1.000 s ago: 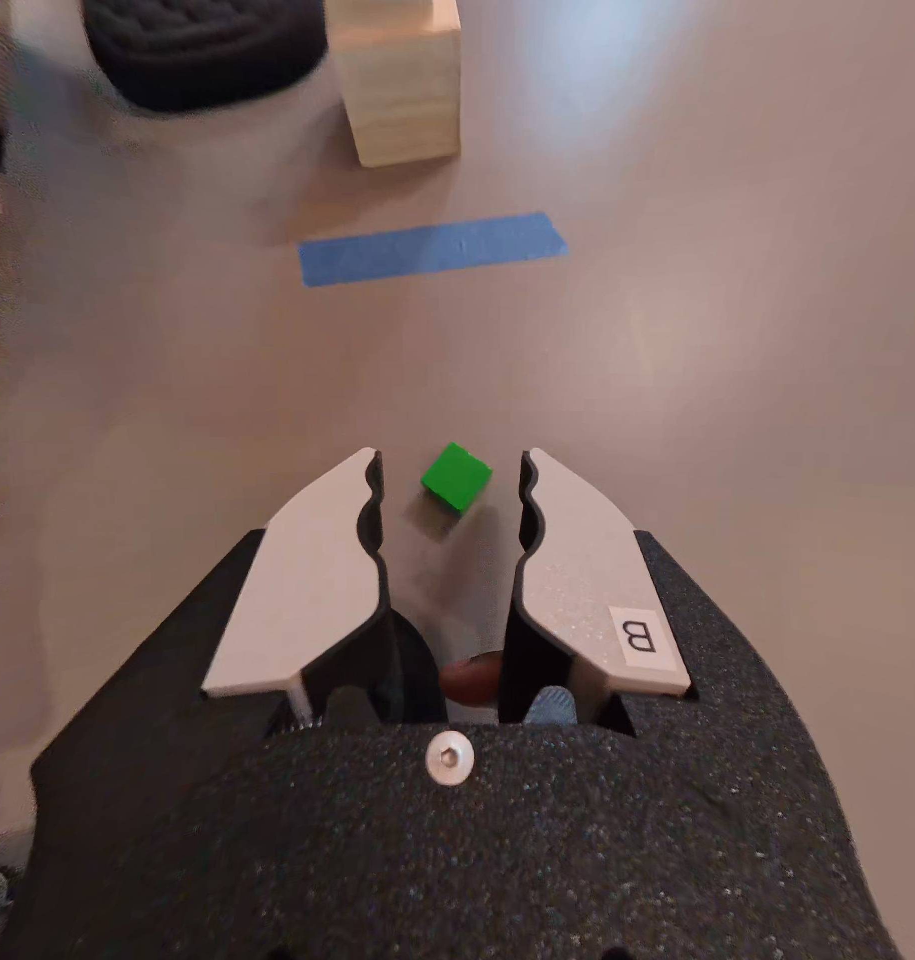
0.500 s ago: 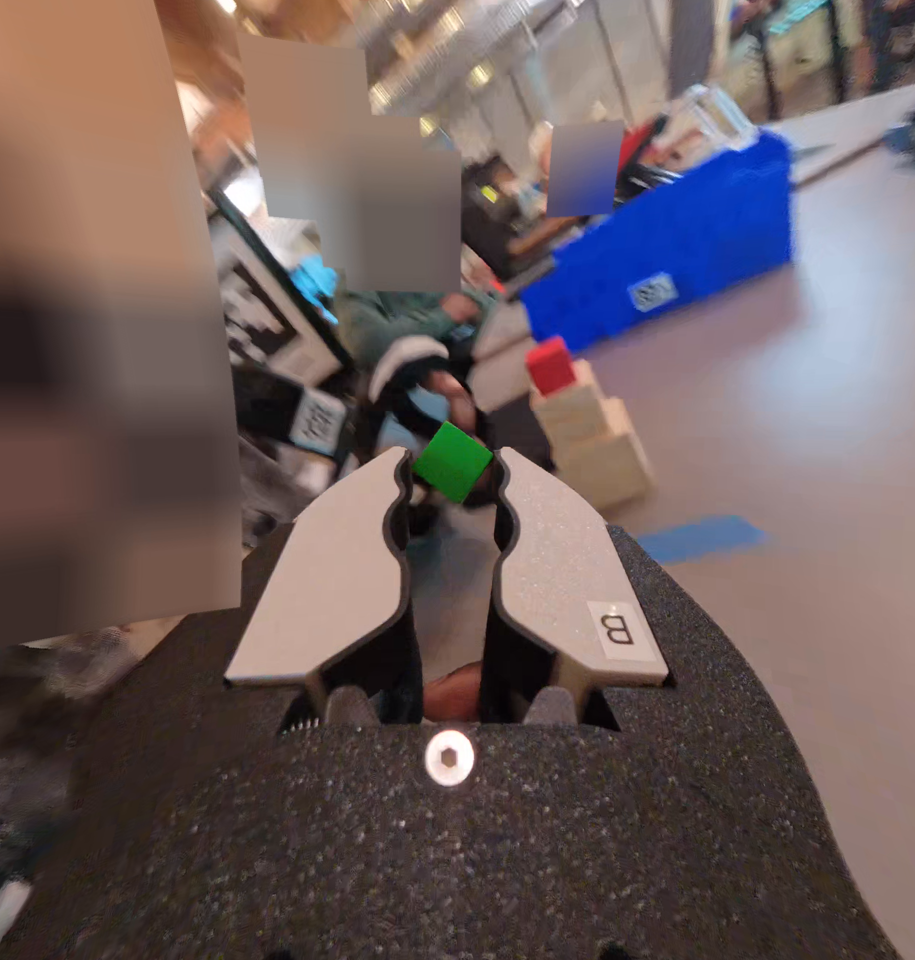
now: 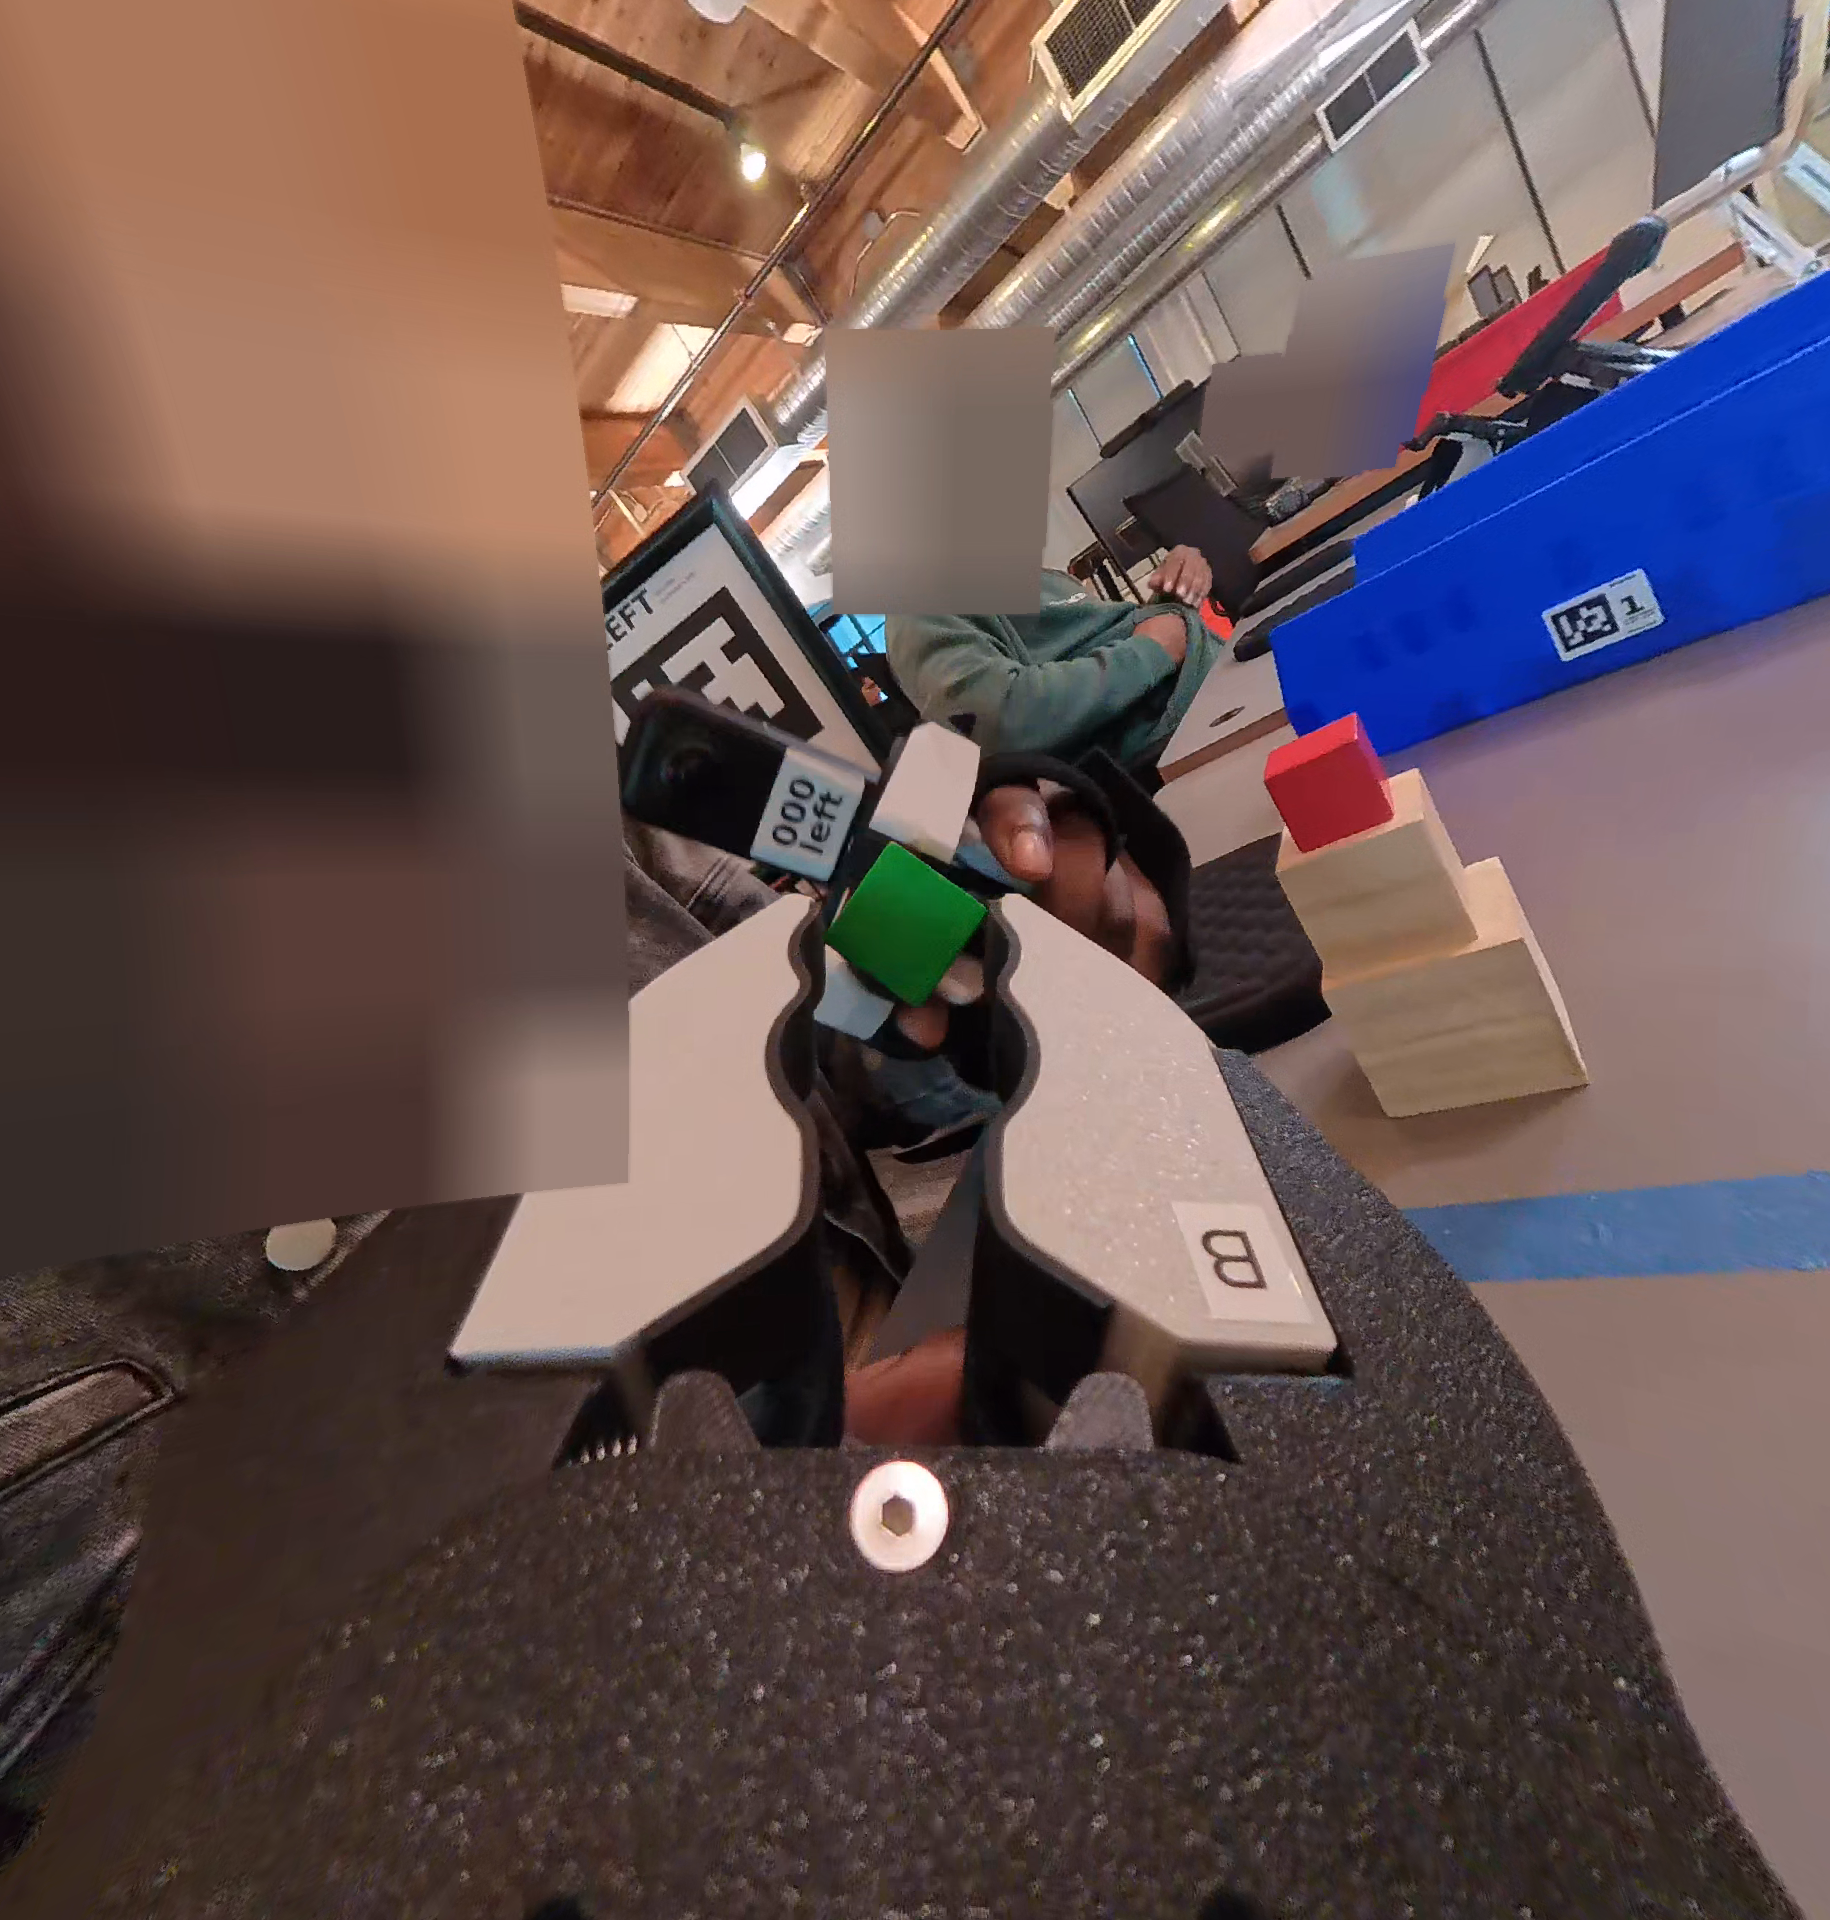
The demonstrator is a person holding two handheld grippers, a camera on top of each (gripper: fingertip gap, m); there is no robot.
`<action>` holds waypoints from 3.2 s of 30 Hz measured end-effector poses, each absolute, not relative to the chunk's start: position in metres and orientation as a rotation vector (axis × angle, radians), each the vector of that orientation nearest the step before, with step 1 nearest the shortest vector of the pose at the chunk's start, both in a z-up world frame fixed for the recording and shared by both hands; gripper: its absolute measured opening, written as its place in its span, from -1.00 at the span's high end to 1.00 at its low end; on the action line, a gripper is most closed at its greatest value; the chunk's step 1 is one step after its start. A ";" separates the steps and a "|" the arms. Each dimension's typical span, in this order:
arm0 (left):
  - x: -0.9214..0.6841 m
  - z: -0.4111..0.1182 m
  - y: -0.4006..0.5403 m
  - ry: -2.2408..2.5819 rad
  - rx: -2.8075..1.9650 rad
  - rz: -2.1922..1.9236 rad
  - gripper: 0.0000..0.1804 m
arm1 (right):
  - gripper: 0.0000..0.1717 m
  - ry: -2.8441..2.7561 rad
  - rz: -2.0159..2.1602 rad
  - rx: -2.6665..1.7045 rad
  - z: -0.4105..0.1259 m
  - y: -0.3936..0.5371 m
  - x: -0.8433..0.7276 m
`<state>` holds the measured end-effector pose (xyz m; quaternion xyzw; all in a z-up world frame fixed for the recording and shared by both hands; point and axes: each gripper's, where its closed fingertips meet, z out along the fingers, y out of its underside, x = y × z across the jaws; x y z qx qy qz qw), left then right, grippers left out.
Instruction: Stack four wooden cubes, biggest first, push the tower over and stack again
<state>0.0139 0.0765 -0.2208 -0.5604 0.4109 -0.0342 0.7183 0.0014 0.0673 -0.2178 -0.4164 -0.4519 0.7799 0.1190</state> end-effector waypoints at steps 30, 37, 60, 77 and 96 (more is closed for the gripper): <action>-0.137 -0.254 0.068 2.133 -2.444 0.078 0.73 | -0.02 -1.686 1.321 -1.164 -0.274 0.064 -0.029; -0.138 -0.255 0.067 2.147 -2.459 0.073 0.73 | -0.01 -1.683 1.322 -1.161 -0.273 0.064 -0.029; -0.138 -0.257 0.069 2.092 -2.478 0.048 0.75 | -0.01 -1.695 1.299 -1.160 -0.275 0.064 -0.029; -0.142 -0.255 0.071 2.002 -2.529 0.060 0.75 | -0.01 -1.710 1.292 -1.161 -0.278 0.064 -0.029; -0.178 -0.227 0.078 0.630 -1.844 -0.410 0.48 | -0.72 -1.527 1.234 -1.066 -0.264 0.081 -0.035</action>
